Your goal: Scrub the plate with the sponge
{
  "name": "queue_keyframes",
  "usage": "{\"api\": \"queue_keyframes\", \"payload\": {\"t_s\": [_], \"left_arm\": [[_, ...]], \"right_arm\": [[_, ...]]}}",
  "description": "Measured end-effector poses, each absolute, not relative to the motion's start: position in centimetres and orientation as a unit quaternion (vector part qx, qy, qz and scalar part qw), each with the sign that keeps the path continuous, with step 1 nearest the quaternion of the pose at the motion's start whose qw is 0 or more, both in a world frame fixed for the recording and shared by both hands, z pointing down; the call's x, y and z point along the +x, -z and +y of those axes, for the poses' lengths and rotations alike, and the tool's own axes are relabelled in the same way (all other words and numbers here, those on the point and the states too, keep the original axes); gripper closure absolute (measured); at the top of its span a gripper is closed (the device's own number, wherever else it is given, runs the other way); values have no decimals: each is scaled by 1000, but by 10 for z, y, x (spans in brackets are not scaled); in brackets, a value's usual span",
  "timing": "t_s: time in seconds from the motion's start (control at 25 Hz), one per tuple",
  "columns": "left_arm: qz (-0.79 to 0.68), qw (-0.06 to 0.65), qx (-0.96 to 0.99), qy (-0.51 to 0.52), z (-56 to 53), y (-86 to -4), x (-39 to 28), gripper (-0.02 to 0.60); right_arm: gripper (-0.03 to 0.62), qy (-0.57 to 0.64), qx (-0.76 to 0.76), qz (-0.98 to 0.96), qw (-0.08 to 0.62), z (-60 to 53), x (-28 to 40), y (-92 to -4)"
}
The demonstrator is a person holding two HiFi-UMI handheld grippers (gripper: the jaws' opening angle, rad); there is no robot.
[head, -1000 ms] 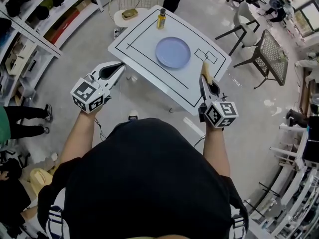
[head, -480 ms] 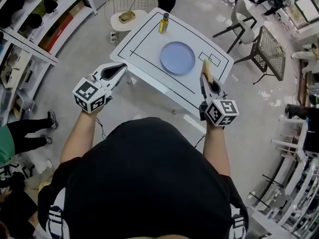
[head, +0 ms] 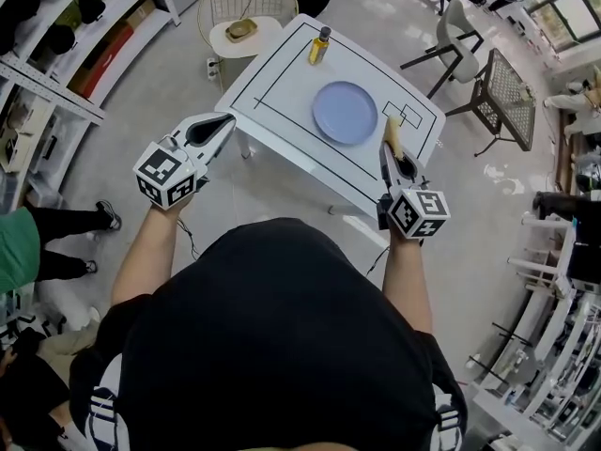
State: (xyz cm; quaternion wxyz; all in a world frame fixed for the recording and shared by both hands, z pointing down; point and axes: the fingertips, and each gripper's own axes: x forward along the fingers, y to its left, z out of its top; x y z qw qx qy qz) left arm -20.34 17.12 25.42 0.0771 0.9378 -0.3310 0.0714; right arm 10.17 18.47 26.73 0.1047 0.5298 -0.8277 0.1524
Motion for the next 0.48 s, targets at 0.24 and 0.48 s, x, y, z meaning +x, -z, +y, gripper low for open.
{"api": "queue_keyframes", "payload": {"t_s": [0.24,0.48], "left_arm": [[-329,84,937,-81,163,-265,-221,560],[-313,90,941,-92,157,-275,-213,560]], "right_arm": [[566,-165,532,-823,112,181,89,-283],[566,-172,539,-816,118,175,94,-294]]}}
